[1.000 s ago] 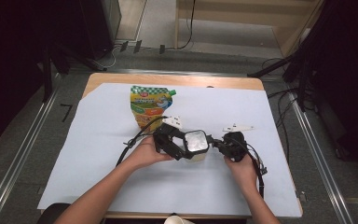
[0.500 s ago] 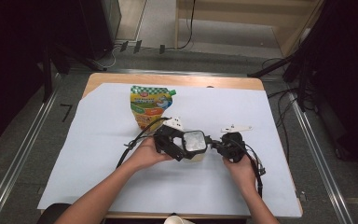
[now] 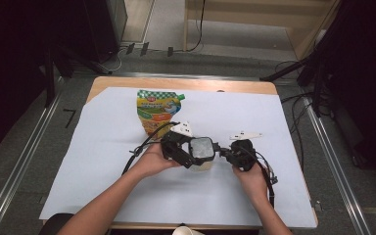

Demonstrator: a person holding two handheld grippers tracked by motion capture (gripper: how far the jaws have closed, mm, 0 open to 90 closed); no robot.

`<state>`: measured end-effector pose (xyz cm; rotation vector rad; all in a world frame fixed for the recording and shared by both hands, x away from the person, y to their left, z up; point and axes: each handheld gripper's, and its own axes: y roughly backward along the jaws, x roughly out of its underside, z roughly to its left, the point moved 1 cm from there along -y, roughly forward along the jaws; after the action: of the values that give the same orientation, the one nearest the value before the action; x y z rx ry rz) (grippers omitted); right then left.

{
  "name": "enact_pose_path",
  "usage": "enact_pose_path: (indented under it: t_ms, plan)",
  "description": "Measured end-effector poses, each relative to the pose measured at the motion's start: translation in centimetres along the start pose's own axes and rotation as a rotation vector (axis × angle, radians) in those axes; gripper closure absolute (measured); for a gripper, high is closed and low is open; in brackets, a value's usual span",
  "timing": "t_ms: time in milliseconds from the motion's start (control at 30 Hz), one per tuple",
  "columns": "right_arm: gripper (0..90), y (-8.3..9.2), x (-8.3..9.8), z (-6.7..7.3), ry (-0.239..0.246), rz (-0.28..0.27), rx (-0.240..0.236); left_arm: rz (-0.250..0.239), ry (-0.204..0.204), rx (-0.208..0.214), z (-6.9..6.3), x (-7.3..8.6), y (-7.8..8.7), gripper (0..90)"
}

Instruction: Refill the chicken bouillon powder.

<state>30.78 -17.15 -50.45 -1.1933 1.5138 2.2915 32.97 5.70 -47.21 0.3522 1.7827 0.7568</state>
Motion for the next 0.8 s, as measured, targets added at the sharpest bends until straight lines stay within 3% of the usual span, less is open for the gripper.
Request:
enact_pose_path:
  t_ms: [800]
  plan:
    - [90.0, 0.08, 0.04, 0.16, -0.005, -0.002, -0.009, -0.002, -0.048, -0.015, -0.43, -0.54, 0.48, 15.1]
